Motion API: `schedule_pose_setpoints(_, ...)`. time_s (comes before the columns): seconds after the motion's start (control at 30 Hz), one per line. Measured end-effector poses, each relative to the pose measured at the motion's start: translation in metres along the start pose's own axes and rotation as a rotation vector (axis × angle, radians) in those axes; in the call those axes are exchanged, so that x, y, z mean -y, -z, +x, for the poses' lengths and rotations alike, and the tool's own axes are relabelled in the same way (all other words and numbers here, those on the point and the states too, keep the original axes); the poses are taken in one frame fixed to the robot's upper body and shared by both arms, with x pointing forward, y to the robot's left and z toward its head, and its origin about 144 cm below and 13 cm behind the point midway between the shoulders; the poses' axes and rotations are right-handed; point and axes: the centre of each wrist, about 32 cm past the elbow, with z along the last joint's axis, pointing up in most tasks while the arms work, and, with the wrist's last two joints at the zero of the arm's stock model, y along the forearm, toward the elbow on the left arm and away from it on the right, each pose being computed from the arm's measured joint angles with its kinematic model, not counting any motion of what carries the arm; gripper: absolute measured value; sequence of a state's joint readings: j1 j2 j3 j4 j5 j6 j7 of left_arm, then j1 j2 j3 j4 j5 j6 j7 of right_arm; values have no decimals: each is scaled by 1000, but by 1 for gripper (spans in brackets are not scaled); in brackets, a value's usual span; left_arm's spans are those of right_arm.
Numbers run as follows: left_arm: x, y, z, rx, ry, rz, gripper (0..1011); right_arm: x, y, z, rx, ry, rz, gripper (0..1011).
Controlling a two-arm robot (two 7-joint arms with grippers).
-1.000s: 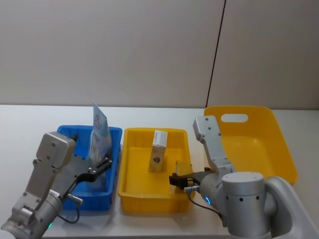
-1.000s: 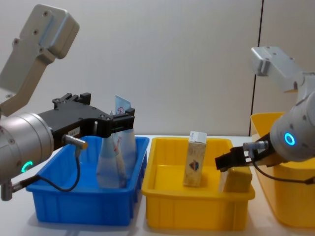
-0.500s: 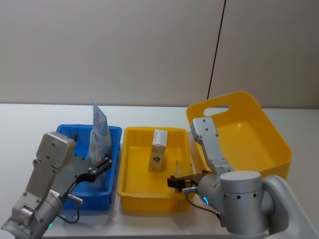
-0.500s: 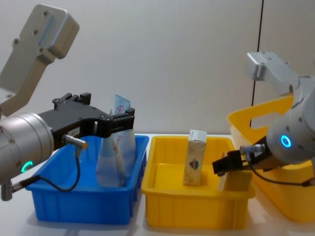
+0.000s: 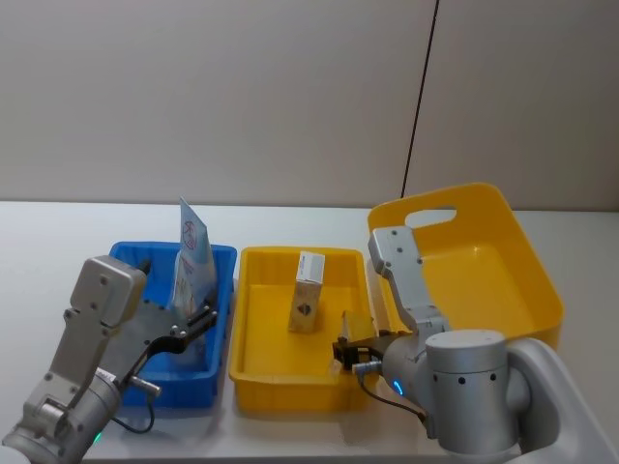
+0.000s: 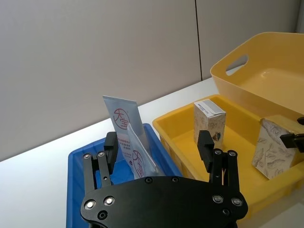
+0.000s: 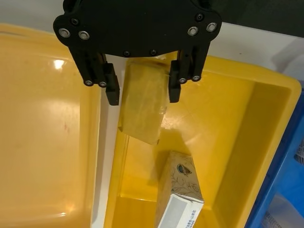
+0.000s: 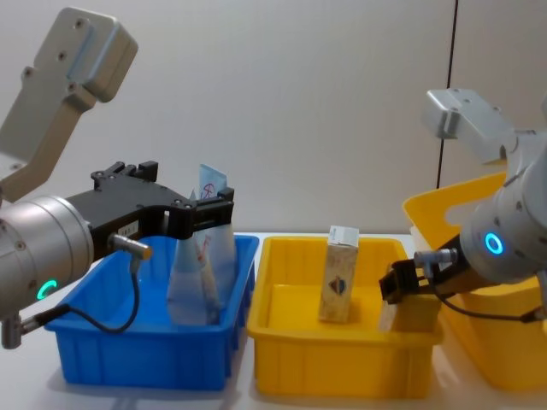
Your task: Bimanual collaborative sorting of washing and personal care products
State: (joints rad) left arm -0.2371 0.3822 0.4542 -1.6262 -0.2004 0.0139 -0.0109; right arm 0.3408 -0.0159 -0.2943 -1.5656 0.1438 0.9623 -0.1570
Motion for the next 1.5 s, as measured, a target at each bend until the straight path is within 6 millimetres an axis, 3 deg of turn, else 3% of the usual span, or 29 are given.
schedule_pose_setpoints(0.27, 0, 0, 0, 0, 0, 0, 1001, 0, 0, 0, 0, -1, 0, 375)
schedule_pose_setpoints(0.4, 0, 0, 0, 0, 0, 0, 1001, 0, 0, 0, 0, -1, 0, 306)
schedule_pose_setpoints(0.97, 0, 0, 0, 0, 0, 0, 1002, 4, 0, 1, -1, -5, 20, 295)
schedule_pose_setpoints(1.5, 0, 0, 0, 0, 0, 0, 1001, 51, 6, 13, 1, -15, 178, 286)
